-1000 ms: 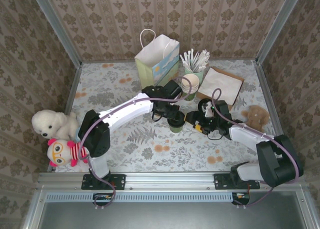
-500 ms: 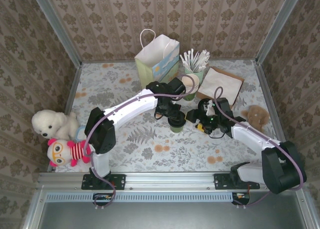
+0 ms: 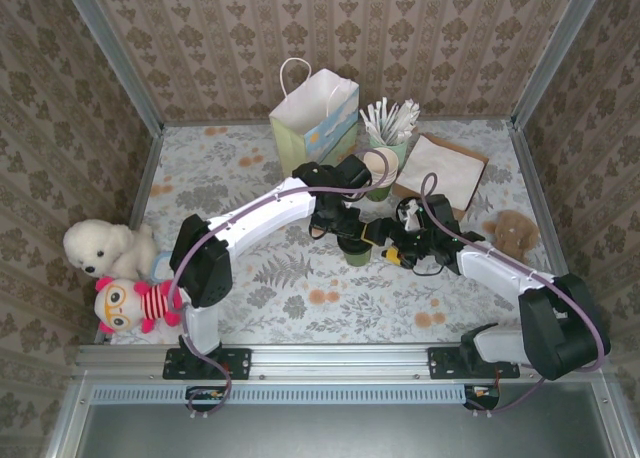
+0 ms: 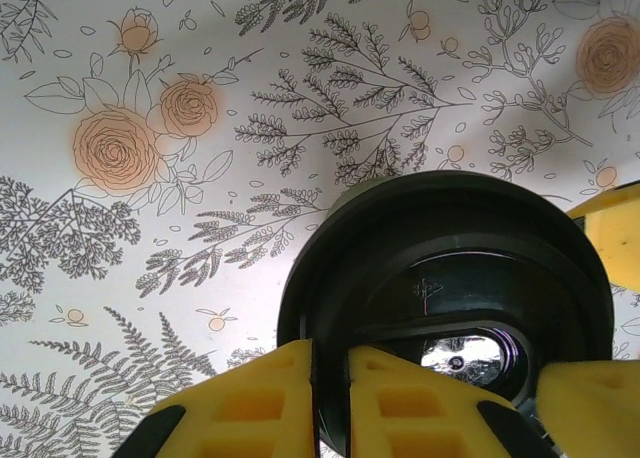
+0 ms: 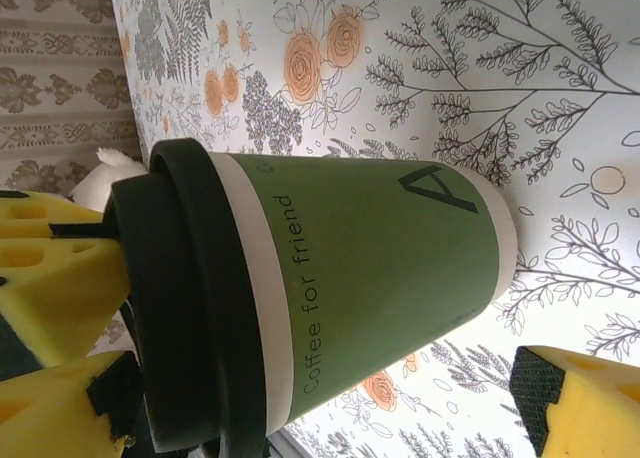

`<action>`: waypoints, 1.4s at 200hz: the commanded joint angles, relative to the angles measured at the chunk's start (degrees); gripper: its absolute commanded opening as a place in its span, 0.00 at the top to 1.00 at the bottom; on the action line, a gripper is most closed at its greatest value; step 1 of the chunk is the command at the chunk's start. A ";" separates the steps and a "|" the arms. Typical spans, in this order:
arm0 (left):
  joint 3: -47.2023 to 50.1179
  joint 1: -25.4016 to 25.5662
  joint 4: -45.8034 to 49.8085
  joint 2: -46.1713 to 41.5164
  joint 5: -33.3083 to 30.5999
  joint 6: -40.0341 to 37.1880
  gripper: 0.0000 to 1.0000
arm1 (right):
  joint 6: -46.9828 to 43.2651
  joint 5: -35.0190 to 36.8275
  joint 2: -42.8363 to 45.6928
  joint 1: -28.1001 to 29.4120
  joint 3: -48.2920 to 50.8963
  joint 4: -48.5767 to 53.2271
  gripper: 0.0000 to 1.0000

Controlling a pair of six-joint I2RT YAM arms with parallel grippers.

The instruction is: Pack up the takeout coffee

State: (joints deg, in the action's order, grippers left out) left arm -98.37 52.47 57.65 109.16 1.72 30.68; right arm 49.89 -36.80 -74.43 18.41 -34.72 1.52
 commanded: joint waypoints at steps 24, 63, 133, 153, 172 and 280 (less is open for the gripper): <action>-2.44 0.15 0.10 -1.22 1.05 0.20 0.85 | -0.30 1.34 -0.28 0.52 -1.23 1.84 0.04; -1.38 0.09 -1.17 -2.36 2.01 -0.18 0.84 | -0.84 2.74 -0.01 0.51 -0.79 3.05 0.04; 1.46 -0.31 -4.00 -3.12 3.82 0.20 0.84 | -1.21 3.30 -0.14 0.67 -1.32 4.24 0.05; 2.21 -0.81 -4.65 -3.75 4.47 0.20 0.84 | -1.37 3.46 -0.34 0.75 -1.49 4.75 0.05; 3.34 -1.30 -5.98 -4.79 5.30 0.30 0.84 | -1.57 3.82 -0.44 0.79 -1.58 5.32 0.05; 10.05 -4.19 -11.77 -10.65 5.76 2.18 0.69 | -1.41 4.06 -0.90 1.35 -3.23 7.40 0.05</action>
State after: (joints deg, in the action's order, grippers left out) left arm -90.06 49.08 47.03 101.84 9.19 31.33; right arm 49.21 -34.02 -74.76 19.07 -36.27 5.87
